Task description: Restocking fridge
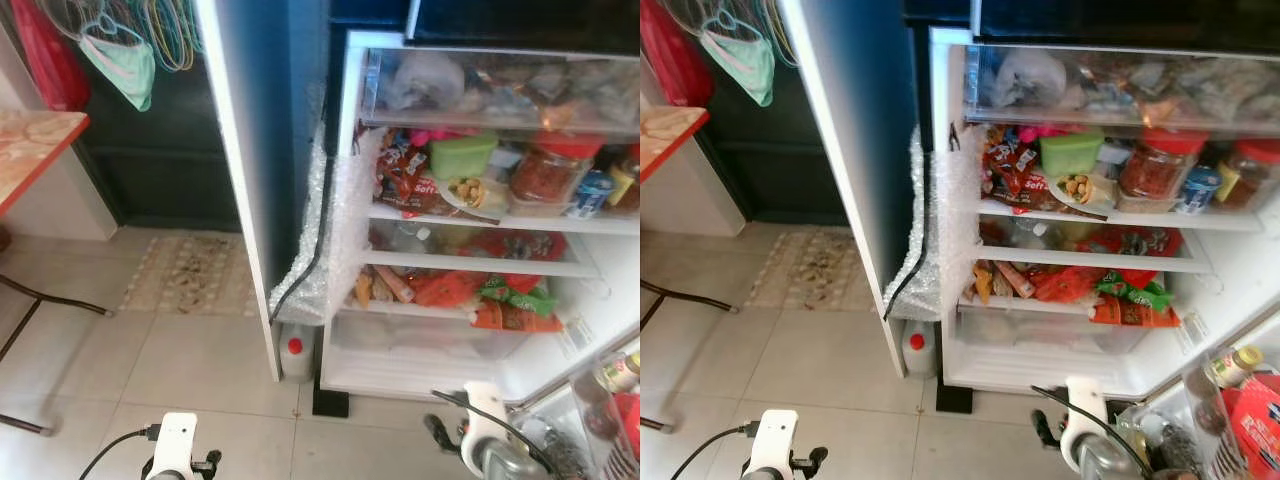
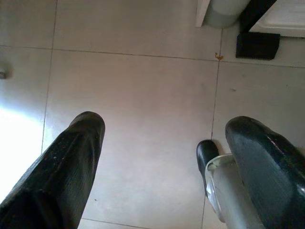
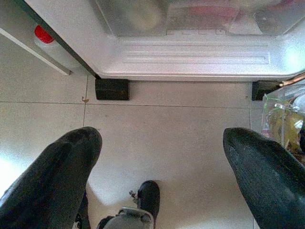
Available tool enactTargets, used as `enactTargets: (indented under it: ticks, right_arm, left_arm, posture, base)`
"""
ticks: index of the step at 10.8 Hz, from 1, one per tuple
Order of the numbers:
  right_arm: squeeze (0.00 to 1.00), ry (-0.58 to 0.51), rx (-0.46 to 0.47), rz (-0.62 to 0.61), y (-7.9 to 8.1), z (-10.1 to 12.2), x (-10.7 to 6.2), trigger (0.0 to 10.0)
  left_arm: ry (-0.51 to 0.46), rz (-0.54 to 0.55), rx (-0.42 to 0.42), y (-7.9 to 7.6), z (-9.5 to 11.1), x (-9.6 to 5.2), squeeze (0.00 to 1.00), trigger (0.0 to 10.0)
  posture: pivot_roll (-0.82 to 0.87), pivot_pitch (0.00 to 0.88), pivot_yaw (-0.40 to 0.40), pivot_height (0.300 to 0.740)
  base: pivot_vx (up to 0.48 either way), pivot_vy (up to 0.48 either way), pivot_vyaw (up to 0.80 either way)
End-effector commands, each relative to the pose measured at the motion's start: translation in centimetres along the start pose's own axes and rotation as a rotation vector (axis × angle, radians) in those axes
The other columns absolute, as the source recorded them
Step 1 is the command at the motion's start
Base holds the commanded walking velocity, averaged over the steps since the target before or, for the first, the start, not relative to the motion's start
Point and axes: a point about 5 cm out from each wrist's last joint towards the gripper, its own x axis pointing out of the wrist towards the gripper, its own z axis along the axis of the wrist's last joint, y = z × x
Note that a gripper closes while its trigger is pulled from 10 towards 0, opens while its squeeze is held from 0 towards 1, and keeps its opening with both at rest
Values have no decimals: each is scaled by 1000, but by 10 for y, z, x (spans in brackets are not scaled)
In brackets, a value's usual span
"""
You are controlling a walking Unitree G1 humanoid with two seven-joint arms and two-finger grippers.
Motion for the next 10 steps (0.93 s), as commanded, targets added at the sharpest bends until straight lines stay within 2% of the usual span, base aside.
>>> enactTargets:
  ticks: [1, 5, 10]
  right_arm:
    - [0, 17, -8, -13, -2, -3, -1, 10000]
    - [0, 6, -10, -14, 2, 6, 2, 10000]
    - [0, 6, -22, -3, 3, 9, 2, 10000]
  left_arm:
    - [33, 1, -8, -3, -3, 0, 0, 10000]
    - [19, -12, -12, -6, 13, 5, 0, 10000]
    - [25, -8, -11, -4, 16, 6, 0, 10000]
  posture:
    - [-44, 0, -8, 740]
    - [-54, 0, 2, 740]
    - [-51, 0, -2, 740]
  base:
    - [0, 386, 0]
    - [0, 385, 0]
    - [0, 384, 0]
